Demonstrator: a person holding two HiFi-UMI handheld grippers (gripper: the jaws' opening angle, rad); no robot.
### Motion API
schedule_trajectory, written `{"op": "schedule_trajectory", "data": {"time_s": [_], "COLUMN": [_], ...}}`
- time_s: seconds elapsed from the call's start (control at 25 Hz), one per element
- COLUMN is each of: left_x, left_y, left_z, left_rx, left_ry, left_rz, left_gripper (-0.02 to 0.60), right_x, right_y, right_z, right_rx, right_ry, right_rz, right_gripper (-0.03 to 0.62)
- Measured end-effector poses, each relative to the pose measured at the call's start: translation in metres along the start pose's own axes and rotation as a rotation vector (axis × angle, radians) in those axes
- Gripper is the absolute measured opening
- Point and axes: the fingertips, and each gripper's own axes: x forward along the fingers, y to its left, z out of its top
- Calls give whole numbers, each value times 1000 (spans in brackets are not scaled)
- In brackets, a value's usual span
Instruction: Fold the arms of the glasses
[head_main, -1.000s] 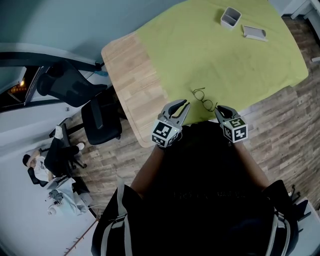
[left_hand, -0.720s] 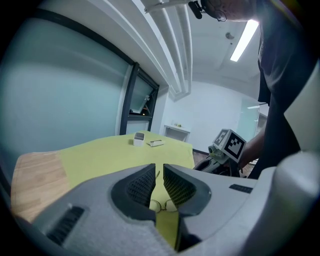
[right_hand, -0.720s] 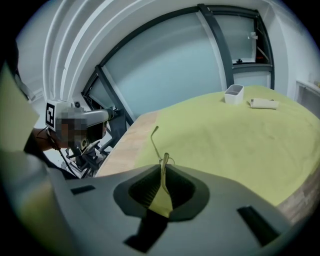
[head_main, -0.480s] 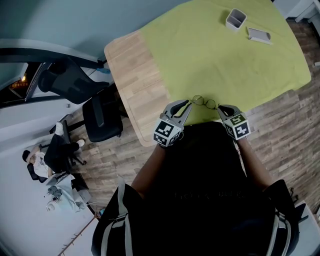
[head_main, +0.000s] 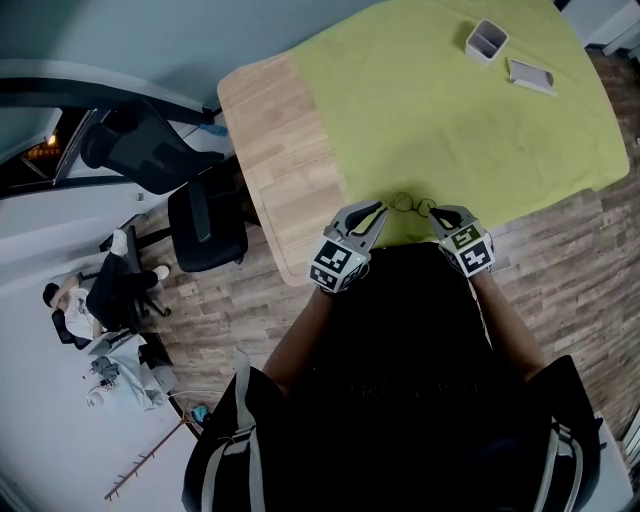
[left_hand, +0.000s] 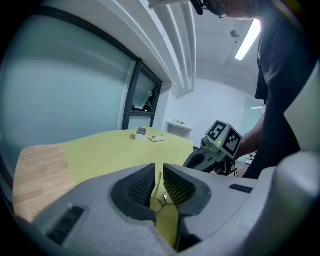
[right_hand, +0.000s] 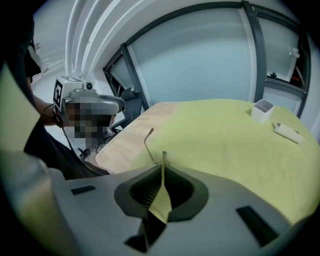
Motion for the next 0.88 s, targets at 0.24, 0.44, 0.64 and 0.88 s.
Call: {"op": "schedule_trajectory", "data": {"time_s": [0.24, 0.44, 0.64, 0.88], "left_x": [-5, -9, -15, -22], "left_y": [2, -4, -9, -8], "left_z": [-2, -6, -3, -3], "left_rx": [-19, -23, -24, -32], "left_ry": [-5, 4, -35, -54], "left_rz": [20, 15, 11, 23], "left_gripper": [32, 32, 28, 25], "right_x": [11, 21, 31, 49], "right_y": [10, 15, 16, 22], "right_z": [3, 5, 7, 4], "right_rx": [-50, -80, -82, -112], "right_ry": [11, 18, 17, 45], "right_rz": [36, 57, 74, 98], "right_gripper": [31, 31, 31, 31]}}
